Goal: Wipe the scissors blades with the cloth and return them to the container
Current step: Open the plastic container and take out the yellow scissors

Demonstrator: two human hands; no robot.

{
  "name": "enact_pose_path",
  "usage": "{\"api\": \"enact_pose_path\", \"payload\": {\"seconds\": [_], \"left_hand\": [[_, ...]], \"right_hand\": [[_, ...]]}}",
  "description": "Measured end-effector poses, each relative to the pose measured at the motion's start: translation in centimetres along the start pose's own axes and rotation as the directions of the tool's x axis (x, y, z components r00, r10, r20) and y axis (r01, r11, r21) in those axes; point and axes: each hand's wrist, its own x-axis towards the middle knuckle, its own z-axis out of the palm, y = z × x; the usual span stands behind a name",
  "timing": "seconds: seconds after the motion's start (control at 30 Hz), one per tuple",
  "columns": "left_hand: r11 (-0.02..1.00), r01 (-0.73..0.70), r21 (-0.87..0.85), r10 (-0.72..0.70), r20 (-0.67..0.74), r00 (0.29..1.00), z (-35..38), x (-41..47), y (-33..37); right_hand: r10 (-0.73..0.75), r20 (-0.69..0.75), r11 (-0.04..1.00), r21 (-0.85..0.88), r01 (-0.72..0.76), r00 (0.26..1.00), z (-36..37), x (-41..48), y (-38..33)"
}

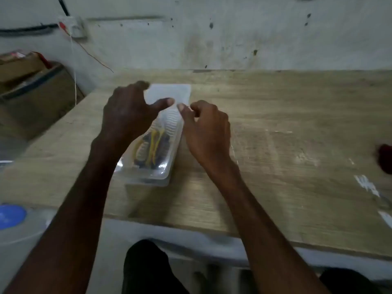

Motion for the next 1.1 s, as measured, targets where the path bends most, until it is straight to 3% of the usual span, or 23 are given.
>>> {"api": "enact_pose_path", "payload": {"seconds": [0.07,0.13,0.2,0.27,0.33,0.43,0.47,0.57,0.8,0.97,1.1], "left_hand": [[0.944,0.325,0.048,-0.329,0.126,0.936,0.0,-1.1,-0.7],[0.851,0.506,-0.143,-0.465,0.244,0.851,0.3,-1.8,-1.5],[0.682,0.552,-0.480,-0.400,0.388,0.830,0.3,-1.4,-1.2],[0.386,0.604,-0.697,-0.213,0.570,0.793,0.0,-1.6,0.1],[0.186,0.650,-0.737,-0.099,0.644,0.759,0.2,-2.8,2.3],[-0.027,0.685,-0.728,0.008,0.685,0.728,1.4,-3.8,4.3],[-0.067,0.703,-0.708,0.054,0.701,0.711,1.8,-3.9,4.8],[-0.048,0.731,-0.681,0.144,0.719,0.680,3.1,-3.7,5.5],[-0.182,0.738,-0.650,0.263,0.691,0.674,5.1,-5.1,7.6],[-0.339,0.648,-0.682,0.291,0.579,0.761,6.4,-8.0,7.7],[-0.369,0.582,-0.724,0.234,0.534,0.812,6.8,-8.9,8.3]], "right_hand": [[-0.013,0.106,1.000,-0.014,0.014,0.994,0.4,-0.9,-0.9],[-0.024,0.163,0.996,-0.082,0.038,0.986,0.7,-1.8,-1.6],[0.003,0.186,0.966,-0.255,0.045,0.983,0.7,-2.4,-1.8],[0.082,0.208,0.922,-0.387,0.005,0.975,-0.2,-2.7,-1.9],[0.141,0.241,0.902,-0.432,-0.024,0.960,-1.7,-2.8,-2.0],[0.189,0.314,0.894,-0.447,-0.031,0.931,-4.7,-2.3,-1.0],[0.192,0.351,0.897,-0.441,-0.019,0.916,-5.8,-2.3,-0.6],[0.150,0.446,0.879,-0.468,0.088,0.882,-8.1,-3.3,0.4],[0.054,0.422,0.853,-0.491,0.178,0.905,-10.1,-5.9,2.5],[-0.196,0.268,0.802,-0.510,0.312,0.943,-10.3,-6.9,4.7],[-0.368,0.203,0.723,-0.551,0.416,0.907,-9.0,-7.8,6.1]]}}
